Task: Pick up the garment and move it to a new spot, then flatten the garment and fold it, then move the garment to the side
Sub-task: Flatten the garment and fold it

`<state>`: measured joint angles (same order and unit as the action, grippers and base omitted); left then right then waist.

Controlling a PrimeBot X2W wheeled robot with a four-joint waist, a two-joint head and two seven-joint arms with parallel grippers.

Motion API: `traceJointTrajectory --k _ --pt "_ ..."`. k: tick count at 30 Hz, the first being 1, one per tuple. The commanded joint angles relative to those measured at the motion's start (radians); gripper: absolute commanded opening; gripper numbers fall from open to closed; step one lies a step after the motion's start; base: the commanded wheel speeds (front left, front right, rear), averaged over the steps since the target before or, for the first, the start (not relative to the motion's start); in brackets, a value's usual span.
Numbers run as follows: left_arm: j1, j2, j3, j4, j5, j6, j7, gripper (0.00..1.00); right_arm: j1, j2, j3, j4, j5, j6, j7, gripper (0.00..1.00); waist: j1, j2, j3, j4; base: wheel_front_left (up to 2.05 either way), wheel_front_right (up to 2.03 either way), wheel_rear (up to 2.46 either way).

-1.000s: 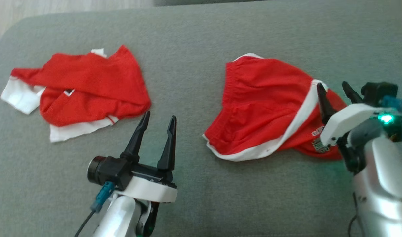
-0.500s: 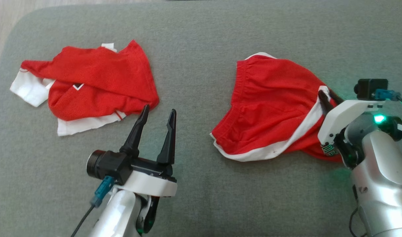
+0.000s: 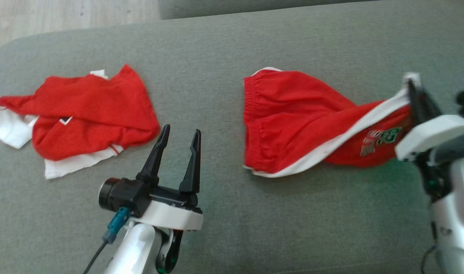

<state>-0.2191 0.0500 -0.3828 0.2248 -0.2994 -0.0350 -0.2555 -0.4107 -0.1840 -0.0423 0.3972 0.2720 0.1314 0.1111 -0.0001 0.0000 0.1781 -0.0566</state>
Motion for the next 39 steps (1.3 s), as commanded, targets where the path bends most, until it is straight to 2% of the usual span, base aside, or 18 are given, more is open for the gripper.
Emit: traceJointTrajectory --k 1,5,9,12,16,17,18,23,30,35,39 --pt "-0.019 0.000 0.038 -0.034 -0.004 0.002 -0.006 1.00 -0.009 -0.019 0.005 -0.059 -0.007 -0.001 -0.012 0.00 0.0001 0.0000 -0.001 -0.007 0.00 0.00 0.00" --pt "-0.014 0.000 0.032 -0.038 -0.015 0.006 -0.006 1.00 0.070 -0.006 -0.058 -0.186 -0.023 -0.001 -0.033 0.00 0.0001 0.0000 -0.004 -0.018 0.00 0.00 0.00" --pt "-0.002 0.000 0.030 -0.039 -0.023 0.010 -0.006 1.00 0.173 0.054 -0.120 -0.285 -0.053 -0.001 -0.061 0.00 0.0001 0.0000 -0.013 -0.036 0.00 0.00 0.00" --pt "0.005 0.000 0.032 -0.037 -0.021 0.008 -0.006 1.00 0.240 0.103 -0.181 -0.320 -0.068 -0.001 -0.080 0.00 0.0001 0.0000 -0.020 -0.051 0.00 0.00 0.00" --pt "0.006 0.000 0.039 -0.033 -0.013 0.004 -0.006 1.00 0.318 0.129 -0.248 -0.315 -0.114 -0.001 -0.079 0.00 0.0001 0.0000 -0.028 -0.071 0.00 0.00 0.00" --pt "0.005 0.000 0.041 -0.033 -0.011 0.002 -0.006 1.00 0.331 0.131 -0.264 -0.308 -0.126 -0.001 -0.077 0.33 0.0001 0.0000 -0.029 -0.076 0.00 0.00 0.00" --pt "0.005 0.000 0.043 -0.032 -0.009 0.001 -0.006 1.00 0.344 0.132 -0.268 -0.298 -0.137 -0.001 -0.074 1.00 0.0001 0.0000 -0.030 -0.080 0.00 0.00 0.00" --pt "0.004 0.000 0.041 -0.029 -0.003 -0.006 -0.006 1.00 0.336 0.133 -0.259 -0.278 -0.143 -0.001 -0.130 1.00 0.0001 0.0000 -0.034 -0.092 0.00 0.00 0.00" --pt "-0.002 0.000 0.024 -0.019 0.001 -0.013 -0.006 1.00 0.306 0.134 -0.125 -0.330 -0.148 -0.001 -0.250 1.00 0.0001 0.0000 -0.034 -0.066 0.00 0.00 0.00" --pt "-0.005 0.000 0.019 -0.016 0.000 -0.010 -0.006 1.00 0.329 0.134 0.103 -0.333 -0.130 -0.001 -0.238 1.00 0.0001 0.0000 -0.028 -0.026 0.00 0.00 0.00" --pt "-0.004 0.000 0.017 -0.014 -0.003 -0.007 -0.006 1.00 0.339 0.113 0.236 -0.298 -0.144 -0.001 -0.195 1.00 0.0001 0.0000 -0.026 0.007 0.00 0.00 0.00"
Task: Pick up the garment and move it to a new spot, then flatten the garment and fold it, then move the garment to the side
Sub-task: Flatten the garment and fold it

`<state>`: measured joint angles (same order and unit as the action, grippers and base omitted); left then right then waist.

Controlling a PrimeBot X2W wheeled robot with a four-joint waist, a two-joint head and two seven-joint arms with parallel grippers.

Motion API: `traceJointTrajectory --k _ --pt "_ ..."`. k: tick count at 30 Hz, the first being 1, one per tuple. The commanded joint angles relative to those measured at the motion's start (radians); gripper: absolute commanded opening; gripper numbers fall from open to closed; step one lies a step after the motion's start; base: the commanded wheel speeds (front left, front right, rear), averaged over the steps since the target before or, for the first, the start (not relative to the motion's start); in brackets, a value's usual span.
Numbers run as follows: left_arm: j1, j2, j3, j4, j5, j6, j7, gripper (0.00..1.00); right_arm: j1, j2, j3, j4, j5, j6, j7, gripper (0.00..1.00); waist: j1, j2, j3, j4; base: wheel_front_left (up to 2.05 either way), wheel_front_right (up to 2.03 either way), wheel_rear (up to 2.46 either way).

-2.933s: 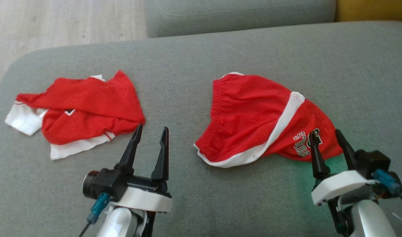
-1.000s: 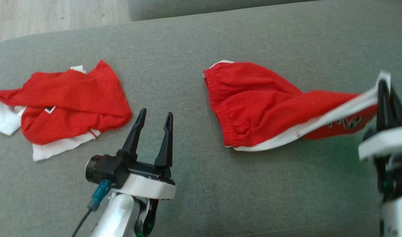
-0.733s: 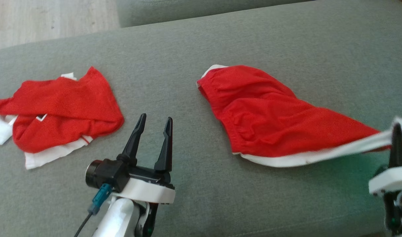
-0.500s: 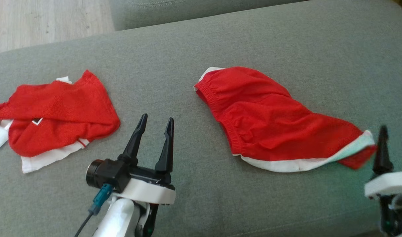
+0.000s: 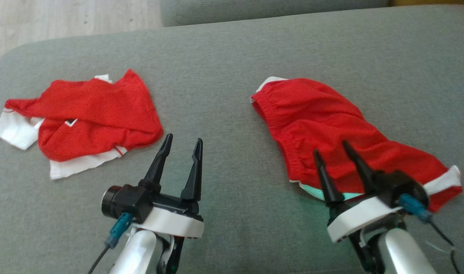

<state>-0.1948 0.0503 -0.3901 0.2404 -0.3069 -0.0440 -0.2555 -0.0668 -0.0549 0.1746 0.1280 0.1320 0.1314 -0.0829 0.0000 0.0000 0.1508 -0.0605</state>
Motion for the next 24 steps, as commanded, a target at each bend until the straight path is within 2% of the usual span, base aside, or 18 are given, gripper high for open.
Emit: traceJointTrajectory --k 1,10,18,19,20,21,24 --pt "-0.029 0.000 0.024 -0.030 0.005 0.002 -0.006 1.00 -0.006 -0.021 0.040 -0.015 -0.006 -0.001 0.014 1.00 0.0000 0.0000 0.002 0.019 0.00 0.00 0.00" --pt "-0.033 0.000 0.017 -0.032 -0.003 0.006 -0.006 1.00 -0.069 -0.051 0.173 0.105 -0.008 -0.001 0.143 1.00 0.0000 0.0000 0.008 0.068 0.00 0.00 0.00" --pt "-0.044 0.000 0.004 -0.036 -0.009 0.008 -0.006 1.00 -0.166 -0.026 0.165 0.260 -0.046 -0.001 0.189 1.00 0.0000 0.0000 0.030 0.092 0.00 0.00 0.00" --pt "-0.045 0.000 0.001 -0.036 -0.010 0.008 -0.006 1.00 -0.177 -0.021 0.158 0.282 -0.047 -0.001 0.194 0.91 0.0000 0.0000 0.032 0.095 0.00 0.00 0.00" --pt "-0.047 0.000 0.000 -0.035 -0.010 0.008 -0.006 1.00 -0.188 -0.016 0.153 0.300 -0.045 -0.001 0.194 0.09 0.0000 0.0000 0.034 0.098 0.00 0.00 0.00" --pt "-0.048 0.000 -0.001 -0.035 -0.010 0.007 -0.006 1.00 -0.199 -0.012 0.152 0.315 -0.040 -0.001 0.187 0.00 0.0000 0.0000 0.035 0.102 0.00 0.00 0.00" --pt "-0.052 0.000 0.000 -0.032 -0.010 0.007 -0.006 1.00 -0.227 -0.002 0.163 0.349 -0.006 -0.001 0.154 0.00 0.0000 0.0000 0.037 0.110 0.00 0.00 0.00"
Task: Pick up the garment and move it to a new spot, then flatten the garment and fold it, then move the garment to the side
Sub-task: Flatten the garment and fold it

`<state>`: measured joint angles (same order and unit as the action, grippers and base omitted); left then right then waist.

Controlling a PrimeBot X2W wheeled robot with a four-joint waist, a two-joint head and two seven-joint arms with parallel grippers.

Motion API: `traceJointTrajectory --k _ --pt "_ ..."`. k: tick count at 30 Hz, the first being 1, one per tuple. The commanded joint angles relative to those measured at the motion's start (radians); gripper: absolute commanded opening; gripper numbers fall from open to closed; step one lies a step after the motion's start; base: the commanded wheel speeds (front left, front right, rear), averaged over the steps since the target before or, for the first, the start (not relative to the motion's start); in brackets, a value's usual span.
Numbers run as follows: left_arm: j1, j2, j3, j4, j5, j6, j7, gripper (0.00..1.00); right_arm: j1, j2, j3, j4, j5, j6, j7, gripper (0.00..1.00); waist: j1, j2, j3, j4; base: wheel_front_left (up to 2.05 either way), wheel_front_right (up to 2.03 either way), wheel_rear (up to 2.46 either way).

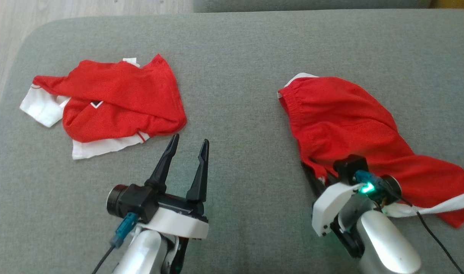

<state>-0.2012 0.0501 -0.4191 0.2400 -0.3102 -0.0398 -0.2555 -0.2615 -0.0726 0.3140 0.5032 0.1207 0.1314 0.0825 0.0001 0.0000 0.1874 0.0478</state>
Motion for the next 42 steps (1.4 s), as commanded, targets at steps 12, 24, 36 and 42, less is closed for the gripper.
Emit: traceJointTrajectory --k 12,24,36,42 --pt "-0.047 0.000 0.031 -0.026 -0.004 0.003 -0.006 1.00 -0.147 0.022 0.150 0.020 0.133 -0.001 -0.136 0.00 -0.0001 0.0000 -0.003 0.010 0.00 0.00 0.00" --pt "-0.040 0.000 0.039 -0.024 -0.001 0.005 -0.006 1.00 -0.198 0.022 0.203 0.094 0.162 -0.001 -0.177 1.00 -0.0001 0.0000 -0.018 -0.005 0.00 0.00 0.00" --pt "-0.009 0.000 0.069 -0.021 0.012 -0.004 -0.006 1.00 -0.038 0.008 -0.055 -0.014 0.087 -0.001 -0.218 1.00 -0.0001 0.0000 -0.076 -0.103 0.00 0.00 0.00" --pt "0.010 0.000 0.069 -0.025 0.017 -0.006 -0.006 1.00 0.072 0.004 -0.202 -0.138 0.056 -0.001 -0.180 1.00 -0.0001 0.0000 -0.089 -0.143 0.00 0.00 0.00"
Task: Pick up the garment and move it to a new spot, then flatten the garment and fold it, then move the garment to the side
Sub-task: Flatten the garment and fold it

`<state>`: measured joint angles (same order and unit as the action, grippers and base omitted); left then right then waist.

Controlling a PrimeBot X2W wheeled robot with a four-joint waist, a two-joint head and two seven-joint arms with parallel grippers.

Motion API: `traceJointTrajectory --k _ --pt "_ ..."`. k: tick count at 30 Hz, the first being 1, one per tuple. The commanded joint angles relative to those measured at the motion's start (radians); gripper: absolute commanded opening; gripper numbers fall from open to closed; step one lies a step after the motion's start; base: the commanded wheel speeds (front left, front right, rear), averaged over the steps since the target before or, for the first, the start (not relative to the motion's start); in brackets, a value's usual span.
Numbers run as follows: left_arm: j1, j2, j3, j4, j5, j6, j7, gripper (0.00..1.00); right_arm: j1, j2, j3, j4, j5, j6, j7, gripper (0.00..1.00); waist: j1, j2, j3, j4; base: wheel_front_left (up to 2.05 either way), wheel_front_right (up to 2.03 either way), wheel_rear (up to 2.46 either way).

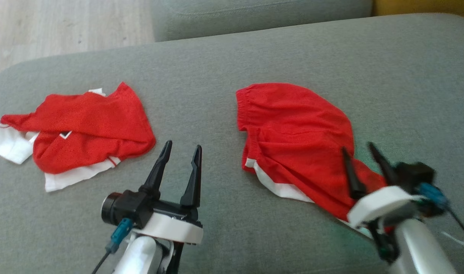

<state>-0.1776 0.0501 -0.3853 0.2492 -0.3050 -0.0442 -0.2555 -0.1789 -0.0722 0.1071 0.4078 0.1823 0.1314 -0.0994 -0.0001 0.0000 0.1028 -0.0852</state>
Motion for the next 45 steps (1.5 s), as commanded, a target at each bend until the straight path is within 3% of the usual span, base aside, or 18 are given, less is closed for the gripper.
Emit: traceJointTrajectory --k 1,6,14,27,28,29,39,45 --pt "-0.012 0.000 0.036 -0.034 0.012 -0.002 -0.006 1.00 0.005 0.005 -0.025 -0.057 -0.016 -0.001 0.010 1.00 0.0001 0.0000 -0.005 -0.014 0.00 0.00 0.00" --pt "-0.015 0.000 0.031 -0.035 0.016 -0.006 -0.006 1.00 0.050 0.015 -0.124 -0.109 -0.039 -0.001 0.041 1.00 0.0001 0.0000 0.004 -0.021 0.00 0.00 0.00" --pt "-0.032 0.000 0.019 -0.031 0.023 -0.014 -0.006 1.00 -0.001 0.021 -0.157 -0.137 -0.032 -0.001 0.088 1.00 0.0001 0.0000 0.040 0.004 0.00 0.00 0.00" --pt "-0.085 0.000 0.000 -0.027 0.007 -0.013 -0.006 1.00 -0.217 0.022 -0.203 0.151 -0.005 -0.001 0.299 1.00 0.0001 0.0000 0.125 0.102 0.00 0.00 0.00" --pt "-0.087 0.000 -0.002 -0.028 0.005 -0.012 -0.006 1.00 -0.228 0.022 -0.199 0.169 -0.001 -0.001 0.301 0.56 0.0001 0.0000 0.127 0.107 0.00 0.00 0.00" --pt "-0.088 0.000 -0.002 -0.028 0.003 -0.010 -0.006 1.00 -0.238 0.022 -0.194 0.181 0.003 -0.001 0.298 0.00 0.0001 0.0000 0.128 0.111 0.00 0.00 0.00" --pt "-0.085 0.000 -0.003 -0.033 -0.009 0.001 -0.006 1.00 -0.317 -0.089 -0.250 0.175 -0.160 -0.001 0.185 0.00 0.0001 0.0000 0.118 0.124 0.00 0.00 0.00" --pt "-0.098 0.000 -0.010 -0.041 -0.015 0.002 -0.006 1.00 -0.410 -0.192 -0.184 0.165 -0.253 -0.001 0.199 0.00 0.0001 0.0000 0.132 0.133 0.00 0.00 0.00"
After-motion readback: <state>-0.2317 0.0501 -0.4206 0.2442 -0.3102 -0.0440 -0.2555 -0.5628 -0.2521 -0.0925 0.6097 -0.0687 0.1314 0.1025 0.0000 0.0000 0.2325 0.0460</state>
